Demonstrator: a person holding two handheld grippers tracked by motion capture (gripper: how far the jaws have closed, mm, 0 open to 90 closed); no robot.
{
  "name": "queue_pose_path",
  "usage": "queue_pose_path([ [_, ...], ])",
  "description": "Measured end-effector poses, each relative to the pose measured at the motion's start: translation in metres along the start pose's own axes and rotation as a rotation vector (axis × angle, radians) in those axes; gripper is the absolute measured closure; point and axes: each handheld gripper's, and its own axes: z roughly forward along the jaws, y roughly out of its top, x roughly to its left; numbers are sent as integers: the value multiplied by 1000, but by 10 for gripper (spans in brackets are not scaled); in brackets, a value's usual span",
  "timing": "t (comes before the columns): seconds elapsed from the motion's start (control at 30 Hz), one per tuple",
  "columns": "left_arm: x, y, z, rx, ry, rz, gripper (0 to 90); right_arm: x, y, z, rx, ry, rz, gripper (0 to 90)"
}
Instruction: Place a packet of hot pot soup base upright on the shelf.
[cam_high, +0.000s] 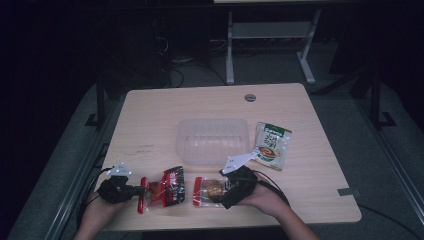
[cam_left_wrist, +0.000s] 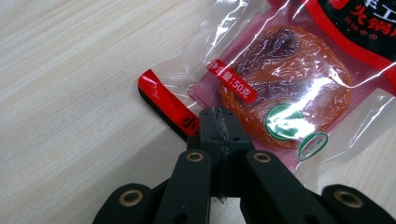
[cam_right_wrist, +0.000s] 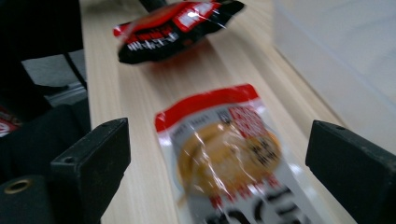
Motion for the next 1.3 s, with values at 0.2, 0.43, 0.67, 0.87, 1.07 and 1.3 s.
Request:
queue_pose_path([
  [0.2, -1, 0, 0, 2, 4, 0, 898, 3, 15, 22, 20, 45, -3, 63],
  [0.43, -1, 0, 0, 4, 9, 7, 898, 2, 29, 47, 8, 94, 13, 71],
  [0.67, -1, 0, 0, 3, 8, 10, 899, 1, 37, 69, 5, 118, 45, 130],
  [0.87, -1, -1, 0, -3, 3, 2, 899, 1, 42, 85, 42, 161, 76, 160],
  [1.07, -1, -1, 0, 0, 9, 7, 899, 4, 52, 96, 46, 180, 62, 236],
  [1.3, -1, -1, 0, -5, 5, 3, 899, 7, 53, 102, 28, 208, 52, 408],
])
